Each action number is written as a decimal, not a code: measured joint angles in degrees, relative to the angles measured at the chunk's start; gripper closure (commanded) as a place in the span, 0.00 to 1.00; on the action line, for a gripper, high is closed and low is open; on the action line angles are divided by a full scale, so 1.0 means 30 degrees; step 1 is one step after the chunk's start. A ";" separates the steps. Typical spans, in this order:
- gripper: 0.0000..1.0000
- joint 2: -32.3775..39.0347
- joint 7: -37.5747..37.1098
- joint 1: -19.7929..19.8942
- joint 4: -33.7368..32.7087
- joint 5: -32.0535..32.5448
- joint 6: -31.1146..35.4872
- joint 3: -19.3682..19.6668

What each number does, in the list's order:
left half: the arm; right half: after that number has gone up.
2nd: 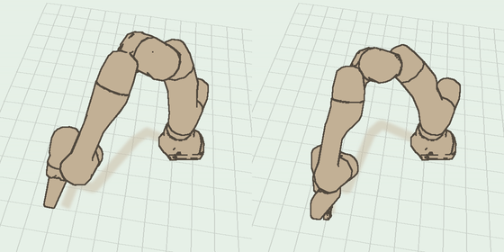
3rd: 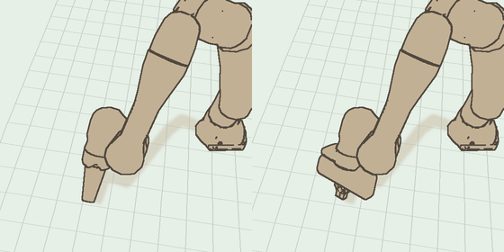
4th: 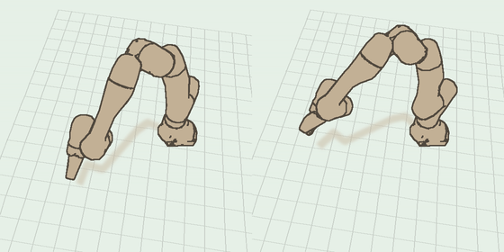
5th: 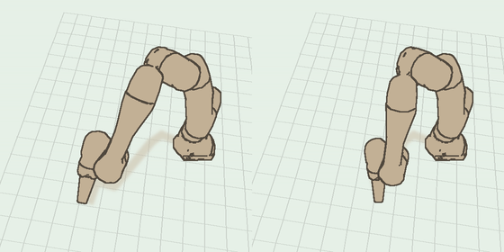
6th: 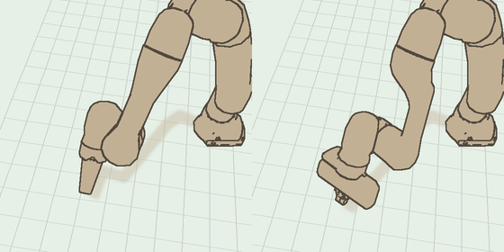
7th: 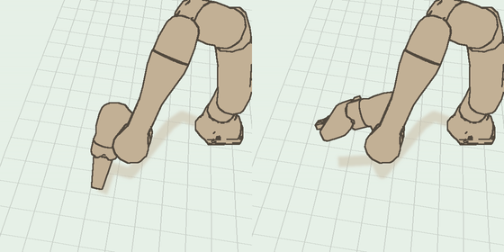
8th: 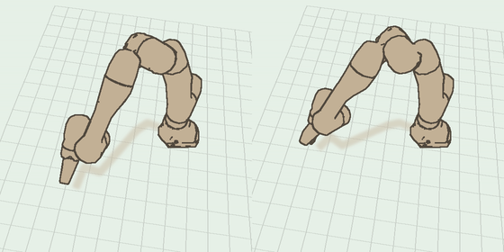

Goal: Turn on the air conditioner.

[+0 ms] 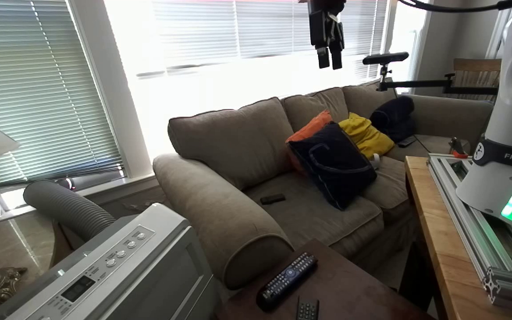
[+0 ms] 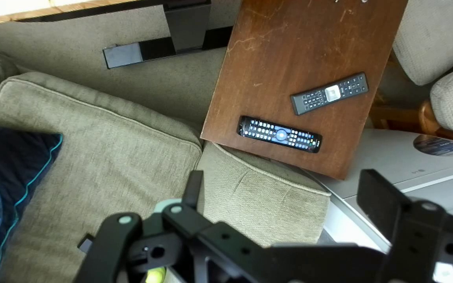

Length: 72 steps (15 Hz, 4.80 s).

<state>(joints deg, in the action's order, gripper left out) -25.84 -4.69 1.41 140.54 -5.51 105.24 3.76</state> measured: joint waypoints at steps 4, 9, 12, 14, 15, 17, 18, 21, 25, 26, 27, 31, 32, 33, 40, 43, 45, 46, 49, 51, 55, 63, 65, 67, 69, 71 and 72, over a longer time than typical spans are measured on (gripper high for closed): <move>0.00 0.0000 0.0000 0.0000 0.0000 0.0000 0.0000 0.0000; 0.00 0.0000 0.0053 -0.0004 0.0000 0.0000 0.0002 -0.0039; 0.00 0.0000 0.0241 -0.0216 -0.0005 -0.0078 0.0588 -0.0341; 0.00 0.0001 0.0461 -0.0618 -0.0010 -0.0357 0.1300 -0.0630; 0.00 0.0002 0.0649 -0.0891 -0.0012 -0.0562 0.1699 -0.0804; 0.00 0.0021 0.1032 -0.1552 -0.0019 -0.1135 0.2593 -0.1197; 0.00 0.0054 0.1238 -0.1925 -0.0026 -0.1507 0.3101 -0.1381; 0.00 0.0338 0.1901 -0.3110 -0.0067 -0.2791 0.4955 -0.1906; 0.00 0.1346 0.2887 -0.4551 -0.0155 -0.4297 0.9158 -0.2568; 0.00 0.1681 0.3201 -0.4912 -0.0202 -0.4621 1.0302 -0.2714; 0.00 0.2022 0.3512 -0.5294 -0.0270 -0.4954 1.1371 -0.2845; 0.00 0.3476 0.4716 -0.6837 -0.0940 -0.6106 1.4066 -0.3309; 0.00 0.3848 0.4868 -0.7125 -0.1178 -0.6186 1.4375 -0.3460; 0.00 0.4225 0.4966 -0.7332 -0.1474 -0.6192 1.4515 -0.3626; 0.00 0.5647 0.4991 -0.7405 -0.2741 -0.6191 1.4592 -0.4525; 0.00 0.5630 0.4991 -0.7354 -0.2741 -0.6191 1.4592 -0.4526; 0.00 0.5680 0.4976 -0.7335 -0.2737 -0.6191 1.4860 -0.4600; 0.00 0.5795 0.4932 -0.7335 -0.2718 -0.6191 1.5398 -0.4729; 0.00 0.6820 0.4797 -0.7343 -0.2673 -0.6153 1.7843 -0.5358; 0.00 0.8123 0.4565 -0.7346 -0.2770 -0.5908 1.9858 -0.5876; 0.00 1.1346 0.3196 -0.7528 -0.3896 -0.3860 2.2905 -0.6491; 0.00 1.6030 -0.2019 -1.3936 -0.8317 0.0170 2.3699 -0.1193; 0.00 1.7151 -0.3210 -1.6007 -0.9738 0.0333 2.3499 0.0493; 0.00 1.8400 -0.4320 -1.7896 -1.1237 0.0349 2.3142 0.2164; 0.00 1.9726 -0.5360 -1.9564 -1.2783 0.0351 2.2613 0.3840; 0.00 2.1064 -0.6503 -2.1073 -1.4327 0.0351 2.1897 0.5643; 0.00 2.1741 -0.7131 -2.1561 -1.5069 0.0414 2.1560 0.6277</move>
<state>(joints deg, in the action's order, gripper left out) 39.38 -26.08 -63.27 95.33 -4.26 169.92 22.59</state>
